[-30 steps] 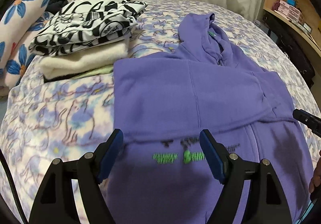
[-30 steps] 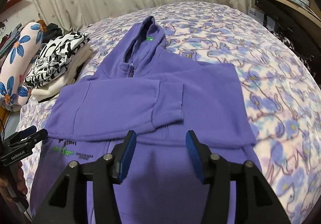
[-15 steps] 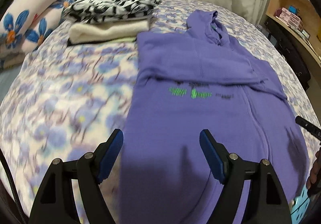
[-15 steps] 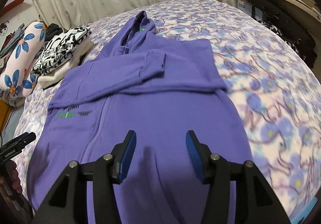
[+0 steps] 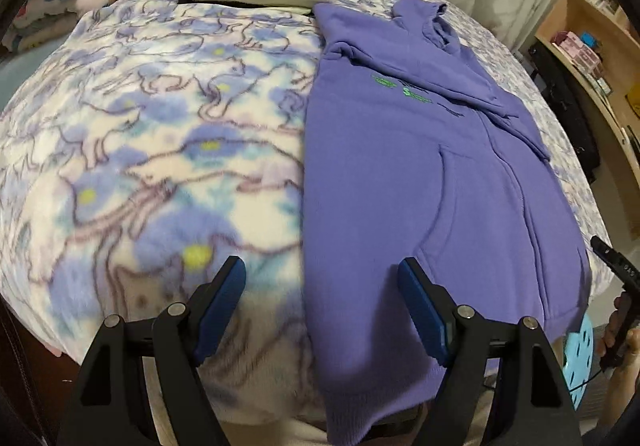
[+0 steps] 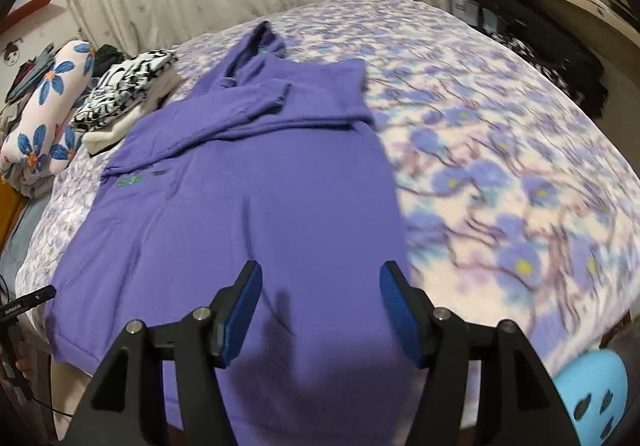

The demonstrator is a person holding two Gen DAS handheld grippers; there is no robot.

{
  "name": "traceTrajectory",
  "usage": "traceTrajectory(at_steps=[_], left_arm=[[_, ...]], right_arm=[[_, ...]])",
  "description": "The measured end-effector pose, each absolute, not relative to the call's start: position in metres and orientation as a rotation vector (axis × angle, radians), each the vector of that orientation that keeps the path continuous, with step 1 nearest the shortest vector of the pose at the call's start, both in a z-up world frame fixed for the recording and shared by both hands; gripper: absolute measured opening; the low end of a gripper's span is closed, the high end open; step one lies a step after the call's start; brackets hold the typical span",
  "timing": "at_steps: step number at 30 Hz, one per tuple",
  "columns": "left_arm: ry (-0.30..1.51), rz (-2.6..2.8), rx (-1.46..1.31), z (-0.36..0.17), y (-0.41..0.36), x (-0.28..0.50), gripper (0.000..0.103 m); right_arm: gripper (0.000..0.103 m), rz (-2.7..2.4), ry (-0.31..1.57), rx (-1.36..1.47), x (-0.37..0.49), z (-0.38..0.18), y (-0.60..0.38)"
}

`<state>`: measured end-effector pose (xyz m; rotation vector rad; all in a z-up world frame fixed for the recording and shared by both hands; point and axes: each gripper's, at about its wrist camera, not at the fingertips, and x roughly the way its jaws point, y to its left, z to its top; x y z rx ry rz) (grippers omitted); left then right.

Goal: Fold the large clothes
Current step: 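Grasp the ribbed hoodie hem with both tools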

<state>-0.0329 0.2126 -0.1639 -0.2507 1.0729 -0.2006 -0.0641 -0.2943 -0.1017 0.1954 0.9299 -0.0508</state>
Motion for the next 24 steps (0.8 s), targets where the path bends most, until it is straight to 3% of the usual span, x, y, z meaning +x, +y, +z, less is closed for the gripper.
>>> traceTrajectory(at_steps=[9, 24], left_arm=[[1.082, -0.318, -0.282, -0.172, 0.2, -0.045, 0.077], [1.081, -0.505, -0.416, -0.187, 0.205, -0.044, 0.076]], right_arm=[[0.061, -0.033, 1.003, 0.411, -0.108, -0.131, -0.349], [0.061, 0.253, 1.022, 0.419, -0.104, -0.142, -0.302]])
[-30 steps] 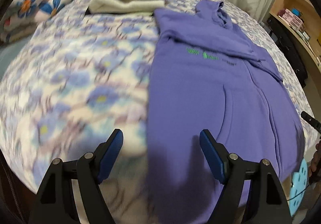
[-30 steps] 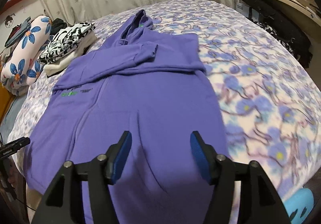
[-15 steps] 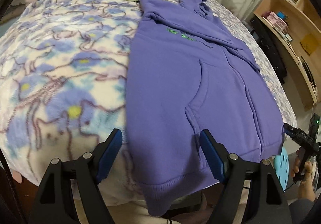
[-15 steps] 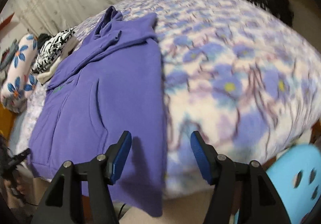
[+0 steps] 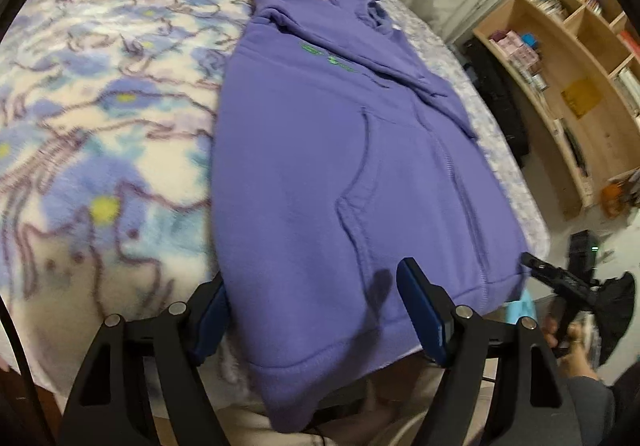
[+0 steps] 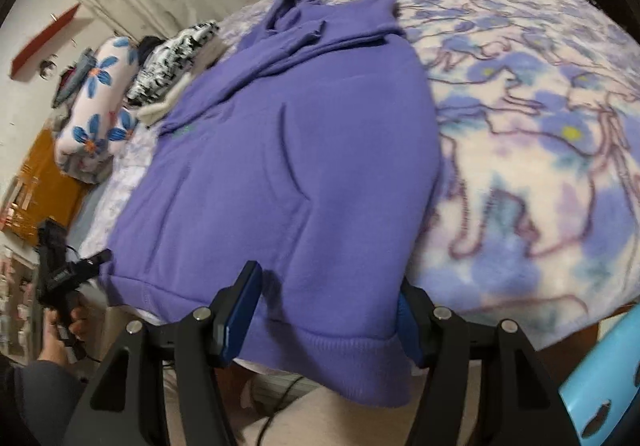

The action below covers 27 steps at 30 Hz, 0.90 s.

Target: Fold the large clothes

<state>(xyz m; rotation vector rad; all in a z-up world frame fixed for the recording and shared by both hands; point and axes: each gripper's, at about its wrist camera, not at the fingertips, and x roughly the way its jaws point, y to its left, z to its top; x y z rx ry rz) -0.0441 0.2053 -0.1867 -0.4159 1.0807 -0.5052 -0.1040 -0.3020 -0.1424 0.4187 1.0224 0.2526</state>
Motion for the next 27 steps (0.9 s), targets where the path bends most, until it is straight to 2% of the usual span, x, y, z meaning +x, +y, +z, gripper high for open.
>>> traceTrajectory(at_steps=[4, 6, 7, 9, 11, 14, 16, 20, 27], left_arm=[[1.074, -0.517, -0.414, -0.191, 0.203, -0.042, 0.076], [1.069, -0.516, -0.414, -0.191, 0.202, -0.041, 0.072], [1.068, -0.504, -0.41, -0.192, 0.201, -0.041, 0.064], [1.071, -0.483, -0.429, -0.193, 0.203, -0.04, 0.058], [1.072, -0.485, -0.492, -0.193, 0.205, -0.037, 0.035], [1.099, -0.462, -0.517, -0.192, 0.198, -0.031, 0.02], [1.102, -0.448, -0.486, -0.187, 0.191, -0.029, 0.014], [1.086, -0.435, -0.494, -0.17, 0.188, -0.03, 0.009], [0.953, -0.445, -0.56, -0.112, 0.197, -0.041, 0.007]], right_arm=[[0.052, 0.24, 1.031, 0.416, -0.1, -0.146, -0.302], [0.046, 0.237, 1.032, 0.426, -0.098, -0.147, -0.303], [0.044, 0.236, 1.031, 0.425, -0.097, -0.147, -0.302], [0.029, 0.241, 1.023, 0.42, -0.098, -0.144, -0.3], [0.02, 0.25, 1.01, 0.422, -0.096, -0.141, -0.296], [0.018, 0.252, 0.994, 0.414, -0.093, -0.134, -0.289], [0.017, 0.258, 0.974, 0.411, -0.091, -0.126, -0.285], [0.016, 0.268, 0.91, 0.429, -0.091, -0.104, -0.283], [0.013, 0.261, 0.771, 0.495, -0.102, -0.056, -0.29]])
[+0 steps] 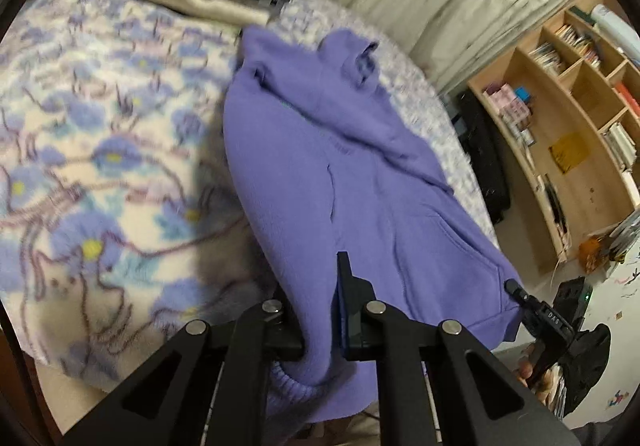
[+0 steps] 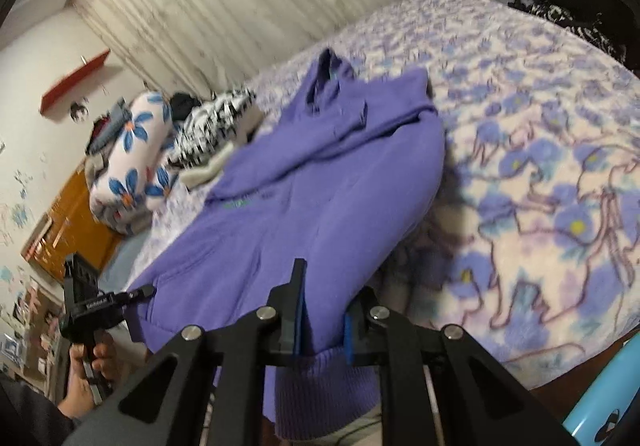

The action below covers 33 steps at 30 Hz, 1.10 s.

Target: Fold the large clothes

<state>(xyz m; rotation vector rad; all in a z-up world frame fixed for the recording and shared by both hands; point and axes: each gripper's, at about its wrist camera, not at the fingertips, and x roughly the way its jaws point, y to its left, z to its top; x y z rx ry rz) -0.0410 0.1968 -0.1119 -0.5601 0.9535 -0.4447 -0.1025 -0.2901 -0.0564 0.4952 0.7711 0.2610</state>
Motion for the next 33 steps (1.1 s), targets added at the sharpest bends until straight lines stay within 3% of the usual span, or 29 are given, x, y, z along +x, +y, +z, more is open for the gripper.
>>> traceTrajectory(at_steps=[13, 18, 27, 31, 33], left_arm=[[0.843, -0.488, -0.544, -0.042, 0.212, -0.087, 0.007], [0.845, -0.493, -0.592, -0.043, 0.221, -0.083, 0.007], [0.84, -0.467, -0.708, -0.064, 0.228, 0.013, 0.008], [0.833, -0.45, -0.672, -0.06, 0.219, 0.077, 0.014], [0.865, -0.426, -0.656, -0.061, 0.213, 0.113, 0.02]], right_arm=[[0.013, 0.352, 0.65, 0.521, -0.138, 0.005, -0.286], [0.013, 0.347, 0.646, 0.555, -0.132, 0.005, -0.293], [0.013, 0.298, 0.736, 0.74, -0.041, -0.03, -0.324], [0.015, 0.252, 0.739, 0.753, 0.022, -0.022, -0.332], [0.022, 0.239, 0.77, 0.804, 0.064, -0.027, -0.338]])
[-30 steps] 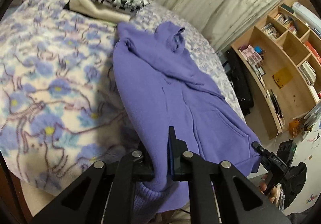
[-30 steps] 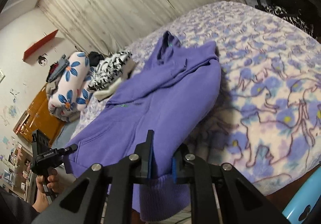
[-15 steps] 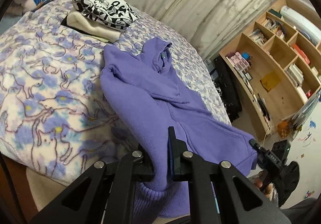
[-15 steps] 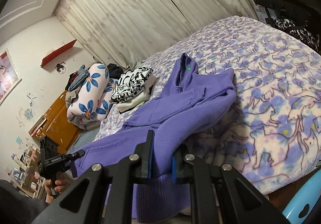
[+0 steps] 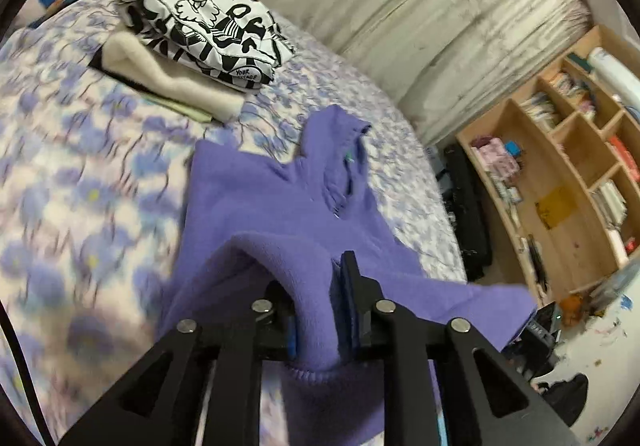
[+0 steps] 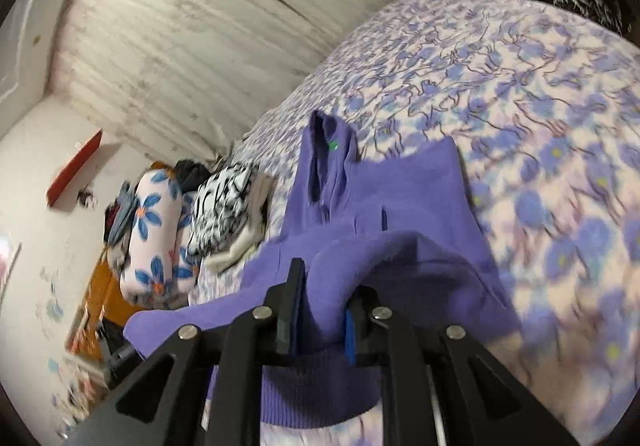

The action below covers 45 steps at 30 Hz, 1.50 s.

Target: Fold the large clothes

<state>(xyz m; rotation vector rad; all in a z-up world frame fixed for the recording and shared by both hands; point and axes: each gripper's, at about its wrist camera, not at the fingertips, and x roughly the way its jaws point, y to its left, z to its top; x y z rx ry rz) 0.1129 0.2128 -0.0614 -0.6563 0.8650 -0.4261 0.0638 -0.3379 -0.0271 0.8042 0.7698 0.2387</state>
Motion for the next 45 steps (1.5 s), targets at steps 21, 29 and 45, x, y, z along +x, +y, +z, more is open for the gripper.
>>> traceTrajectory(at_steps=[21, 29, 45], left_arm=[[1.034, -0.284, -0.203, -0.156, 0.158, 0.243, 0.074], [1.026, -0.274, -0.106, -0.157, 0.144, 0.267, 0.054], [0.863, -0.195, -0.059, -0.126, 0.142, 0.269, 0.007]], right_arm=[[0.064, 0.054, 0.905, 0.395, 0.184, -0.111, -0.33], [0.064, 0.02, 0.958, 0.289, 0.227, -0.119, -0.325], [0.008, -0.025, 0.797, 0.27, 0.21, -0.085, -0.321]])
